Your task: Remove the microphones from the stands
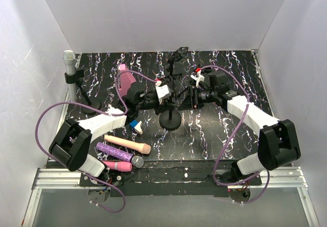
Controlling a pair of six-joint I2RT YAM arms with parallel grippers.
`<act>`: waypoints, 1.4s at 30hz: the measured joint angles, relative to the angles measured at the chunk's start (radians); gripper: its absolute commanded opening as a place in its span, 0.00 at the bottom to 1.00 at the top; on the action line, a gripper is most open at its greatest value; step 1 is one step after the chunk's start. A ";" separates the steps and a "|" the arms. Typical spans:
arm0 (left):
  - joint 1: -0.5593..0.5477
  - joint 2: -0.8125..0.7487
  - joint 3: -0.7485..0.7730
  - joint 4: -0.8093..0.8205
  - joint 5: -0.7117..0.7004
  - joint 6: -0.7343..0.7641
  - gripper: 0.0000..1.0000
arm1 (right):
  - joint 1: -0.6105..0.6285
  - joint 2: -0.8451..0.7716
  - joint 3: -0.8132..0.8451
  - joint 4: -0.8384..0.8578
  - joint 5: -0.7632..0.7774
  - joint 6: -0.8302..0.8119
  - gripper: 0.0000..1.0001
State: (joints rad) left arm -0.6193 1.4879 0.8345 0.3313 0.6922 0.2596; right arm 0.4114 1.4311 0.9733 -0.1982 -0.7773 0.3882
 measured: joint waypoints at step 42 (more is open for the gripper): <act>-0.026 -0.026 -0.030 0.021 -0.100 -0.026 0.00 | 0.033 0.045 0.016 0.021 0.138 -0.483 0.59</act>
State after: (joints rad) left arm -0.6456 1.4620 0.8043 0.3519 0.5919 0.2337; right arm 0.4442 1.4765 0.9897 -0.1776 -0.6395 -0.0944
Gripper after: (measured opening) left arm 0.142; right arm 0.590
